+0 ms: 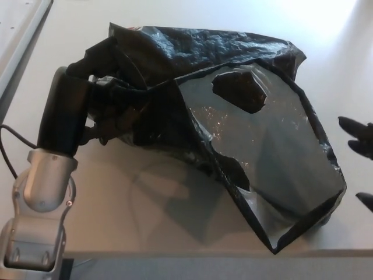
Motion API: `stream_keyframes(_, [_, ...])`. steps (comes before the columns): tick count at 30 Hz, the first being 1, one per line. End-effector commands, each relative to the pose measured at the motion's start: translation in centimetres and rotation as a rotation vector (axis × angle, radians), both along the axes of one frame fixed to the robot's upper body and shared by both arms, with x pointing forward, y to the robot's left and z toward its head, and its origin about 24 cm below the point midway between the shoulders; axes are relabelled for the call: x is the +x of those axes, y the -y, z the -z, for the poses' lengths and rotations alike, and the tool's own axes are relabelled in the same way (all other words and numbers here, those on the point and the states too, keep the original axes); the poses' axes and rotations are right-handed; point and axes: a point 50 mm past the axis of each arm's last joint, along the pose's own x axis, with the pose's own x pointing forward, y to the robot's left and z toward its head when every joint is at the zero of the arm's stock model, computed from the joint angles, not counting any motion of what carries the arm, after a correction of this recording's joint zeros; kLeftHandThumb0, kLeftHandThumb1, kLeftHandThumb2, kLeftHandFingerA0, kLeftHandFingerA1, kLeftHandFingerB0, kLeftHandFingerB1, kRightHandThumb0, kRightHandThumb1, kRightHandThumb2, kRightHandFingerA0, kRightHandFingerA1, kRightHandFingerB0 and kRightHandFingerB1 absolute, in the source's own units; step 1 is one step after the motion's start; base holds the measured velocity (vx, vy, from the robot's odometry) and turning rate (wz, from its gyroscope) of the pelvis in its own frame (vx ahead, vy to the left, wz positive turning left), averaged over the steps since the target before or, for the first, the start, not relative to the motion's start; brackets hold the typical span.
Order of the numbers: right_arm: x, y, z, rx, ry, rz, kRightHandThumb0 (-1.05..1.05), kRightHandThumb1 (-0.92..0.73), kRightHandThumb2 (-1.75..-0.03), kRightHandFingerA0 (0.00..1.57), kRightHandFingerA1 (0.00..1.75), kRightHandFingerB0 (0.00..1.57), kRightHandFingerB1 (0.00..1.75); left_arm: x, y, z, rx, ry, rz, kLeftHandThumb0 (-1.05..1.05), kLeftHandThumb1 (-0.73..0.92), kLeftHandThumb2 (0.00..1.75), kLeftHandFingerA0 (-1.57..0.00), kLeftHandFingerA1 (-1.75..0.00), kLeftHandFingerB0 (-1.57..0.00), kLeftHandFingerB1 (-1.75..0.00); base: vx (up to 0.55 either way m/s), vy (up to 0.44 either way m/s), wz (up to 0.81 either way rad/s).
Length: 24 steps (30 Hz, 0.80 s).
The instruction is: A plastic bag is kept infront of the robot in the middle of the desk and the robot uses both its hands to grab it from the top and lifts it up and then releases it.
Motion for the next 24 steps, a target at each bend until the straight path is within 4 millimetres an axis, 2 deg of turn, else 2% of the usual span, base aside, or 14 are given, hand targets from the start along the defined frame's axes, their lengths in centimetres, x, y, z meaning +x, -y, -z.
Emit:
stream_keyframes(1, [-0.6,-0.9,1.9,-0.037,-0.136,-0.096,-0.96,-0.49,-0.94,0.0,0.16,0.0,0.0,-0.1,0.0,-0.2,-0.005,0.007,-0.01,-0.18,0.68,0.58,-0.85,-1.75,-0.63,-1.75,0.0,0.0,0.0])
stream_keyframes(4, [-0.6,-2.0,2.7,-0.04,-0.154,-0.124,-1.01,-0.55,-0.99,0.0,0.13,0.0,0.0,-0.1,0.1,-0.1,-0.01,-0.01,-0.013,-0.18,0.68,0.58,-0.84,-1.75,-0.62,-1.75,0.0,0.0,0.0])
stream_keyframes(8, [-0.4,-2.9,3.2,-0.046,-0.154,-0.139,-1.0,-0.55,-0.99,0.02,0.13,0.0,0.0,0.1,0.4,-0.2,-0.017,-0.014,-0.007,-0.19,0.68,0.58,-0.83,-1.75,-0.62,-1.75,0.0,0.0,0.0])
stream_keyframes(9, [-0.3,-3.6,3.6,-0.045,-0.156,-0.151,-1.03,-0.62,-0.61,0.0,0.21,0.0,0.0,0.1,0.5,-0.2,-0.025,-0.008,-0.001,-0.17,0.68,0.58,-0.85,-1.75,-0.64,-1.75,0.0,0.0,0.0])
stream_keyframes(10, [-0.2,-3.9,3.7,-0.045,-0.157,-0.156,-1.03,-0.62,-0.61,0.0,0.21,0.0,0.0,0.1,0.5,-0.2,-0.027,-0.005,0.002,-0.17,0.68,0.58,-0.85,-1.75,-0.64,-1.75,0.0,0.0,0.0])
stream_keyframes(11, [-0.1,-4.5,3.9,-0.045,-0.159,-0.162,-1.0,-0.54,-1.0,0.0,0.15,0.0,0.0,0.2,0.4,-0.2,-0.029,-0.006,0.004,-0.18,0.68,0.58,-0.84,-1.75,-0.64,-1.75,0.0,0.0,0.0])
stream_keyframes(14, [0.0,-5.2,4.2,-0.04,-0.165,-0.166,-0.98,-0.54,-0.98,0.0,0.17,0.0,0.0,0.2,0.4,-0.2,-0.031,-0.004,0.005,-0.19,0.67,0.59,-0.87,-1.75,-0.64,-1.75,0.0,0.0,0.0])
stream_keyframes(18, [0.8,-6.4,5.3,-0.003,-0.166,-0.139,-1.05,-0.58,-1.01,0.0,0.16,0.0,0.0,0.1,0.1,-0.1,-0.034,-0.008,-0.008,-0.2,0.68,0.58,-0.84,-1.75,-0.64,-1.75,0.0,0.0,0.0])
stream_keyframes(19, [1.5,-7.1,5.7,0.063,-0.131,-0.084,-1.02,-0.57,-0.97,0.0,0.19,0.0,0.0,0.1,0.2,0.0,-0.061,-0.034,-0.009,-0.2,0.69,0.58,-0.85,-1.75,-0.65,-1.75,0.0,0.0,0.0])
stream_keyframes(20, [2.2,-7.9,5.9,0.116,-0.1,-0.038,-0.98,-0.57,-0.97,0.16,0.19,0.0,0.0,0.0,0.2,0.1,-0.07,-0.044,-0.019,-0.2,0.68,0.58,-0.85,-1.75,-0.65,-1.75,0.0,0.0,0.0])
stream_keyframes(21, [2.6,-8.4,6.0,0.154,-0.075,-0.015,-1.0,-0.56,-0.96,0.0,0.18,0.0,0.0,0.0,0.3,0.1,-0.075,-0.048,-0.021,-0.2,0.68,0.58,-0.86,-1.75,-0.65,-1.75,0.0,0.0,0.0])
stream_keyframes(24, [4.2,-10.5,5.8,0.354,-0.018,0.079,-0.95,-0.53,-0.9,0.0,0.17,0.0,0.0,-0.1,0.4,0.3,-0.1,-0.058,-0.019,-0.18,0.67,0.58,-0.87,-1.75,-0.66,-1.75,0.0,0.0,0.0])
